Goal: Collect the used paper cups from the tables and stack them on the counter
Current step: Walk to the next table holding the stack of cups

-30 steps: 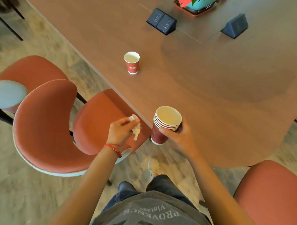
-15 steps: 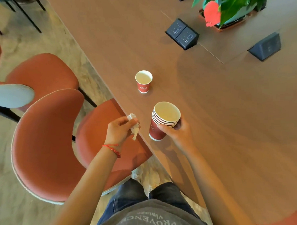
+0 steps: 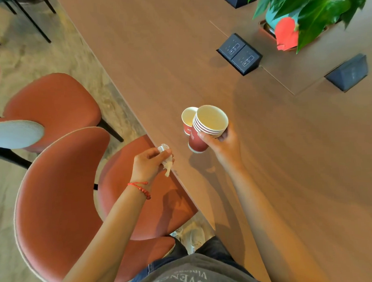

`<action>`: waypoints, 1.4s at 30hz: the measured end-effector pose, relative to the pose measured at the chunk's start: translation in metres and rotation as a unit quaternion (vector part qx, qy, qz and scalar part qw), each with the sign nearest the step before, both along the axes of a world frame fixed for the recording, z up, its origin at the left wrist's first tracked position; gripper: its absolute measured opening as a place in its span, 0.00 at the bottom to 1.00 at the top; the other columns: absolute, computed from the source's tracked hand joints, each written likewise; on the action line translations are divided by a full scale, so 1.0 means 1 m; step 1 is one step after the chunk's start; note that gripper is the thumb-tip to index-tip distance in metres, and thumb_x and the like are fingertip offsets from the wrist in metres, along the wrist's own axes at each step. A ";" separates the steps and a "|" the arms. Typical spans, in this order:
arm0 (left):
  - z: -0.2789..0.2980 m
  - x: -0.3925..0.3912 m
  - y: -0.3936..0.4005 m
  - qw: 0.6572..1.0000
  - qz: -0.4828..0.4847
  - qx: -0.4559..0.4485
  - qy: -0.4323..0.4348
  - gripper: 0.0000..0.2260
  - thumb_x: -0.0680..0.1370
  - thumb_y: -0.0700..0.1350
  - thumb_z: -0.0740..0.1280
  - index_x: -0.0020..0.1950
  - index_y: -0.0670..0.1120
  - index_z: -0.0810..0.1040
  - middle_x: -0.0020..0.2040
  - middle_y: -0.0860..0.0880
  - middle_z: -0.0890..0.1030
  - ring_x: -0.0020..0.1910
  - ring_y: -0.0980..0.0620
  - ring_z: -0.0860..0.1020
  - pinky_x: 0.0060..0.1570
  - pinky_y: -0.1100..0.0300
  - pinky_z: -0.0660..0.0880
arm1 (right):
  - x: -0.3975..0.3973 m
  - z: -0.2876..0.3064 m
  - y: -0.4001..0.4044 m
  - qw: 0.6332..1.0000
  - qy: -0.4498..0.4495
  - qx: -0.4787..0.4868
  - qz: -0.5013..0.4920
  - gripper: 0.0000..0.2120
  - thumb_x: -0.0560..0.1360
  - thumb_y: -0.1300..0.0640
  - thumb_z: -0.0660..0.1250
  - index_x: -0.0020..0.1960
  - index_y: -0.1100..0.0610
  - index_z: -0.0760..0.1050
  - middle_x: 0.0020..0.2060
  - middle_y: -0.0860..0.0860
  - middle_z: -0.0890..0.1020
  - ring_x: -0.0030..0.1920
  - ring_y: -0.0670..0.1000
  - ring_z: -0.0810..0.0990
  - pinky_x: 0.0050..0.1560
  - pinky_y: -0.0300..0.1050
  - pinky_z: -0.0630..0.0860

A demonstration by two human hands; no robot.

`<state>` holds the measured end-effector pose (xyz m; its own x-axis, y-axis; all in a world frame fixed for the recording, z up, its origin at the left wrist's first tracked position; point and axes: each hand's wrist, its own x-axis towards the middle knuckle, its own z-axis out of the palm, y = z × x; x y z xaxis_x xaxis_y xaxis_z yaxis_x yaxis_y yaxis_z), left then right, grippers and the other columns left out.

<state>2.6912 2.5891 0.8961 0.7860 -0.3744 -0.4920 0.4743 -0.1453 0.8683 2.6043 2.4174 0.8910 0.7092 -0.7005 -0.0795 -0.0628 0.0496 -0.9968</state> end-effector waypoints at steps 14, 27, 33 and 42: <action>-0.013 0.016 0.000 0.999 0.020 0.024 0.010 0.07 0.73 0.40 0.70 0.34 0.42 0.79 0.27 0.52 0.81 0.30 0.57 0.81 0.28 0.69 0.73 | 0.084 -0.029 -0.043 0.998 0.036 -0.059 -0.002 0.34 0.57 0.44 0.78 0.59 0.48 0.69 0.57 0.52 0.78 0.58 0.52 0.78 0.58 0.56 0.77; -0.020 0.018 0.004 0.998 0.029 0.047 0.026 0.06 0.73 0.41 0.70 0.36 0.43 0.80 0.29 0.52 0.82 0.30 0.57 0.81 0.30 0.68 0.76 | 0.089 -0.069 -0.039 0.993 0.088 -0.082 0.018 0.31 0.60 0.51 0.79 0.58 0.50 0.67 0.56 0.50 0.78 0.55 0.48 0.78 0.55 0.49 0.76; -0.023 0.021 0.005 0.996 0.035 0.073 0.030 0.06 0.73 0.42 0.71 0.36 0.43 0.80 0.36 0.46 0.82 0.36 0.50 0.80 0.35 0.64 0.75 | 0.080 -0.092 -0.037 0.990 0.120 -0.053 0.043 0.37 0.55 0.48 0.80 0.58 0.40 0.65 0.56 0.46 0.77 0.56 0.45 0.77 0.54 0.49 0.78; -0.028 0.023 0.006 0.995 0.044 0.080 0.041 0.05 0.73 0.42 0.70 0.38 0.42 0.80 0.39 0.42 0.81 0.38 0.49 0.79 0.33 0.67 0.75 | 0.084 -0.109 -0.035 0.991 0.116 -0.065 0.000 0.37 0.53 0.47 0.80 0.57 0.39 0.66 0.53 0.39 0.77 0.53 0.37 0.77 0.48 0.29 0.72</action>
<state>2.7137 2.5953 0.8684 0.7670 -0.2181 -0.6035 0.5592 -0.2339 0.7953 2.6878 2.3829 0.7825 0.6818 -0.7161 -0.1497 -0.2910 -0.0777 -0.9536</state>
